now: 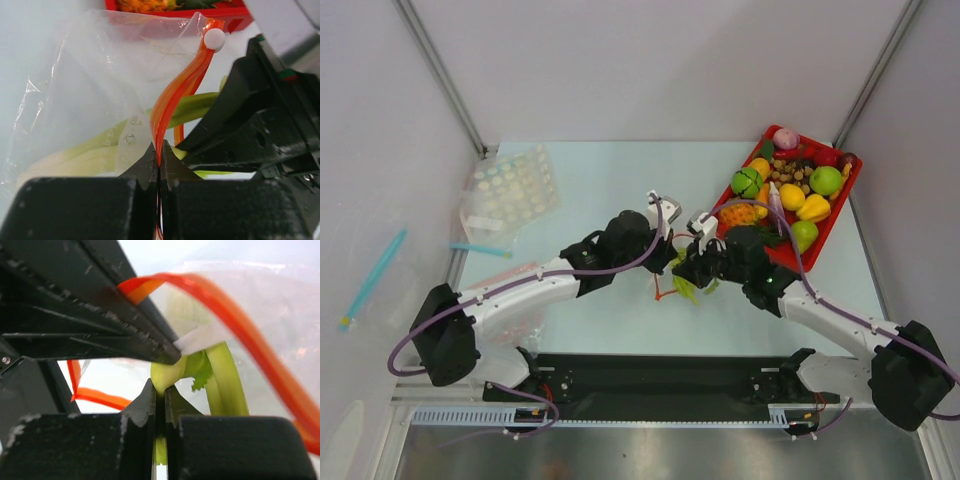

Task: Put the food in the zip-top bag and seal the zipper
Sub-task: Place the fake vegetable in the zipper food storage bag.

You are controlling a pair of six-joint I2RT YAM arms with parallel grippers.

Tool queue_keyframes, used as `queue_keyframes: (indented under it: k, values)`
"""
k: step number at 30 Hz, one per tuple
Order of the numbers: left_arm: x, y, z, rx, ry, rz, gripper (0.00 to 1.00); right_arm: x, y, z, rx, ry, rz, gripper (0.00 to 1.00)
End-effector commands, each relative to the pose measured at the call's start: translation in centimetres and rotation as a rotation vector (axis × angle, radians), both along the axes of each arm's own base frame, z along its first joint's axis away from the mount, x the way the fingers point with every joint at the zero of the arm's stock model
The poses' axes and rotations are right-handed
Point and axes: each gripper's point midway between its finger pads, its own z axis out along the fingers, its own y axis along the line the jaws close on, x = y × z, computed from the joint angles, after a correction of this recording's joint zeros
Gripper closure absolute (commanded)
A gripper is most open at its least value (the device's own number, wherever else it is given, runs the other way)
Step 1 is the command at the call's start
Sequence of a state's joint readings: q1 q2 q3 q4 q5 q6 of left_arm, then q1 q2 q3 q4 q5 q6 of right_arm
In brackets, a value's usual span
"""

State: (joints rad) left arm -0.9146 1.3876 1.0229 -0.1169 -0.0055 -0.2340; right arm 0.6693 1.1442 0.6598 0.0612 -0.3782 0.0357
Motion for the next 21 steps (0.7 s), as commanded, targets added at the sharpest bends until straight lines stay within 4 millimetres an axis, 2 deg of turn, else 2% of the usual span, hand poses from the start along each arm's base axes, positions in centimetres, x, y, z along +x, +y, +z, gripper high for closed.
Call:
queue_keyframes:
  k: [1,4,6,8,13,16,19,21]
  values:
    - [-2.0,-2.6,3.7,-0.135,-0.017,-0.154,1.0,0.9,0.3,3.1,0.087,-0.095,-0.024,1.0]
    - [-3.7,-3.6,4.2,-0.19,0.03,-0.247,1.0,1.4,0.0,3.0,0.08,-0.106,-0.049,1.0]
    - [-4.1,-3.9,4.2,-0.198,0.052,-0.267,1.0,1.8,-0.3,2.9,0.078,-0.108,-0.074,1.0]
    - [-4.8,-4.3,3.6,-0.19,0.093,-0.299,1.0,2.1,-0.6,2.8,0.074,-0.107,-0.099,1.0]
    - [-5.1,-4.9,3.4,-0.2,0.146,-0.312,1.0,3.9,-2.2,2.9,0.083,-0.113,-0.233,0.96]
    - [-5.5,-5.1,3.4,-0.213,0.171,-0.319,1.0,4.2,-2.7,3.2,0.112,-0.138,-0.275,0.95]
    - [-5.7,-5.2,3.1,-0.208,0.2,-0.32,1.0,4.3,-3.4,4.0,0.144,-0.171,-0.316,0.86]
    - [-5.7,-5.3,2.3,-0.185,0.231,-0.321,1.0,4.3,-3.8,4.6,0.168,-0.187,-0.337,0.75]
